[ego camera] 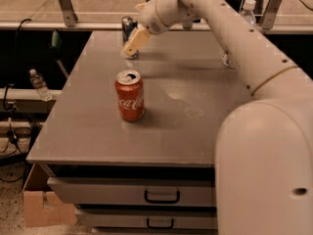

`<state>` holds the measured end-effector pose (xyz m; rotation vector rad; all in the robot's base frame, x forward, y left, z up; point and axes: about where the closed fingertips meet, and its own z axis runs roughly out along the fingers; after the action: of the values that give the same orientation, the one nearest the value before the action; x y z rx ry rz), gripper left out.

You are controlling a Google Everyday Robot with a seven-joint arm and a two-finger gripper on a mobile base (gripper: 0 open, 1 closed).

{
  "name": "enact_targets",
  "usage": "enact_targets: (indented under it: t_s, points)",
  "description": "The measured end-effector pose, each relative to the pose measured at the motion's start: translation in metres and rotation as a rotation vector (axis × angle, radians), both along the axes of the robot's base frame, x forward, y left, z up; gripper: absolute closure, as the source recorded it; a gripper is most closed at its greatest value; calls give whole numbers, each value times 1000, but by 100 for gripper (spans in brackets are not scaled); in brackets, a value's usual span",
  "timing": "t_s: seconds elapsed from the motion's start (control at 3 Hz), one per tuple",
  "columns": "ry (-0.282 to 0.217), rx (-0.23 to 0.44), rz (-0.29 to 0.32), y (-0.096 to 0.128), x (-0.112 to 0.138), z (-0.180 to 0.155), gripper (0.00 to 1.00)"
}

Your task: Pick redbull can

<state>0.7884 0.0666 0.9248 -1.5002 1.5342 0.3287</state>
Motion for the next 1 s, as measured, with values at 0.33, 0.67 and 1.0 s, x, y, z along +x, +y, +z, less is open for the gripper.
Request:
enact_targets:
  t_s: [0.33, 0.67, 1.0]
  points:
    - [30, 81, -26, 18, 22, -12, 0]
    - [62, 134, -75, 20, 33, -22, 17]
    - [77, 166, -109, 15, 35, -27, 39]
